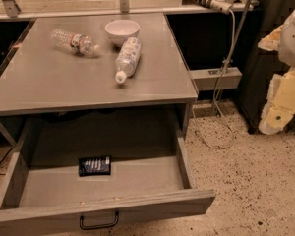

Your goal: Pick rxbar blueberry from top drawer and place on counter

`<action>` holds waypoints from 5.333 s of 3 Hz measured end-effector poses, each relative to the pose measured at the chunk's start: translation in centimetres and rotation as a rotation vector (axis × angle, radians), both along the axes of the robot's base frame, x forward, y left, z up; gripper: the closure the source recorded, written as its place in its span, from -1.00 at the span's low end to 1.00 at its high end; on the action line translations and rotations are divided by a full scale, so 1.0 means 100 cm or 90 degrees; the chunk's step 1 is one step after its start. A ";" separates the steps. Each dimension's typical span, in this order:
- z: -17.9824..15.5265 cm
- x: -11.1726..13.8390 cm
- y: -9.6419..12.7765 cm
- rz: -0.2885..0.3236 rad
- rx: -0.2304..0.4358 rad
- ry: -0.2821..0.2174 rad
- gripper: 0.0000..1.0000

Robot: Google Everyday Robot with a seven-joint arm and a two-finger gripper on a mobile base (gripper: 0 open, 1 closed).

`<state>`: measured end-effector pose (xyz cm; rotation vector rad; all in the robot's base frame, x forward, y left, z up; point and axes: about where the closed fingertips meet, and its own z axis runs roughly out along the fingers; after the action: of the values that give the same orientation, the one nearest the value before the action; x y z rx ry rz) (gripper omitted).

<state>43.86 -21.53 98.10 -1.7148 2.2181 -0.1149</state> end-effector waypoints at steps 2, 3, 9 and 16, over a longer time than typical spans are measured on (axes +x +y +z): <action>-0.008 -0.016 0.019 0.016 0.023 0.004 -1.00; -0.026 -0.047 0.073 0.066 0.071 0.026 -1.00; -0.119 -0.019 0.225 0.139 0.117 0.022 -1.00; -0.268 0.031 0.353 0.164 0.248 -0.003 -1.00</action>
Offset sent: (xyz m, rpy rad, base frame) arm -0.0423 0.0479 -0.0258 0.0959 0.0382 0.0653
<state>46.96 13.72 71.33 -1.7475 1.8406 0.3493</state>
